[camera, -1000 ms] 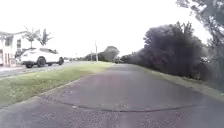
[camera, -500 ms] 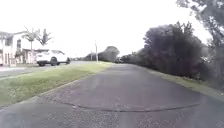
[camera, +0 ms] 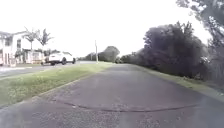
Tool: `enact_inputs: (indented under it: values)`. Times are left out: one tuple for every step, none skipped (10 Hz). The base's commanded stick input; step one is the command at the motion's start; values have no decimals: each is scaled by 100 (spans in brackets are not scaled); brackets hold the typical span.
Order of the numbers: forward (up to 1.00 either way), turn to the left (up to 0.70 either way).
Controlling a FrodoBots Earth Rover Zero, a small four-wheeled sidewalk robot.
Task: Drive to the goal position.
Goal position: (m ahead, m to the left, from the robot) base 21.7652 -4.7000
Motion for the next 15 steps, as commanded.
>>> enact_inputs:
  values:
    - [5,0]
    - [5,0]
    - [6,0]
    - [6,0]
    - [6,0]
    - [6,0]
    - [6,0]
    - [6,0]
    - [6,0]
    - [6,0]
    - [5,0]
    - [6,0]
    - [6,0]
    - [6,0]
    - [6,0]
